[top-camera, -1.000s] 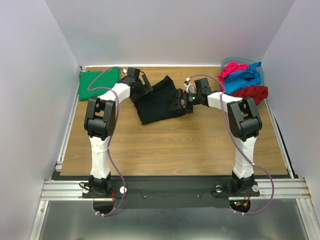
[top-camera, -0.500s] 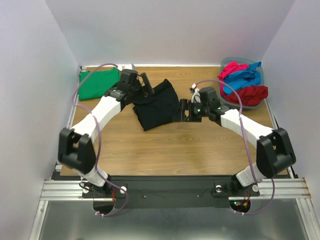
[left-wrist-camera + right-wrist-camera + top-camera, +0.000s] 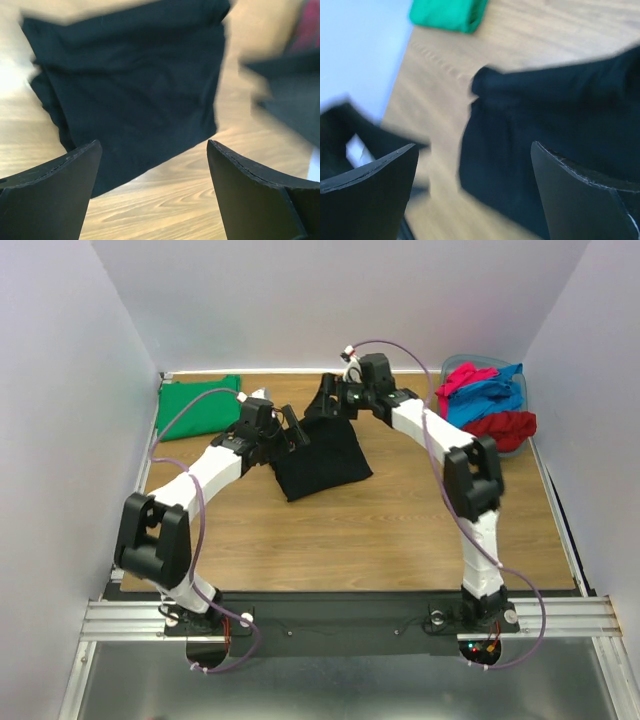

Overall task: Fold and stack the t-shirts
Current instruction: Fold the tshirt

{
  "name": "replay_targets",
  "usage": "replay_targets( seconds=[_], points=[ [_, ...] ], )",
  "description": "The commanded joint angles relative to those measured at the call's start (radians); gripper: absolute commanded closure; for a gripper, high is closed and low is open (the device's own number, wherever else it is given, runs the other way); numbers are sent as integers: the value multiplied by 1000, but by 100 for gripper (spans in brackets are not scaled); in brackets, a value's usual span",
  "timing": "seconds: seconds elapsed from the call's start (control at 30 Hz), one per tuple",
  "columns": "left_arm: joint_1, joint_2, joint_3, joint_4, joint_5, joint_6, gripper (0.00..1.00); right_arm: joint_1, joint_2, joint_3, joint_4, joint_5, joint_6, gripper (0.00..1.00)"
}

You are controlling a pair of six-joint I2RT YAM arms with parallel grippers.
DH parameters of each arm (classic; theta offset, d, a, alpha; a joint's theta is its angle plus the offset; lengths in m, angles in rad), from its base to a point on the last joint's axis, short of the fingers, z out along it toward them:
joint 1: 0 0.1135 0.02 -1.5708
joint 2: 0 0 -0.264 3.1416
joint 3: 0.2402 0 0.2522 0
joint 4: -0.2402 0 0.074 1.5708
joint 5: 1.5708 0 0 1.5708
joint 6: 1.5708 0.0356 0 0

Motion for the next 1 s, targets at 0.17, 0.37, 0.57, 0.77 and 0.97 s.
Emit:
replay_targets(
  seconds=[0.17, 0.37, 0.57, 0.77, 0.97],
  points=[
    [-39, 169, -57, 187, 162, -42, 2, -69, 520, 567, 4, -87, 56, 0],
    [-40, 229, -118, 183, 165, -37, 2, -79, 652, 626, 4, -155, 84, 0],
    [-40, 166, -124, 74, 48, -20, 2, -85, 487, 526, 4, -202, 47, 0],
    [-43, -22, -117, 7, -9, 3, 2, -93, 137, 234, 1, -93, -37, 0],
    [-31, -113, -106, -98, -179, 9, 2, -93, -332, -280, 3, 76, -85, 0]
  ],
)
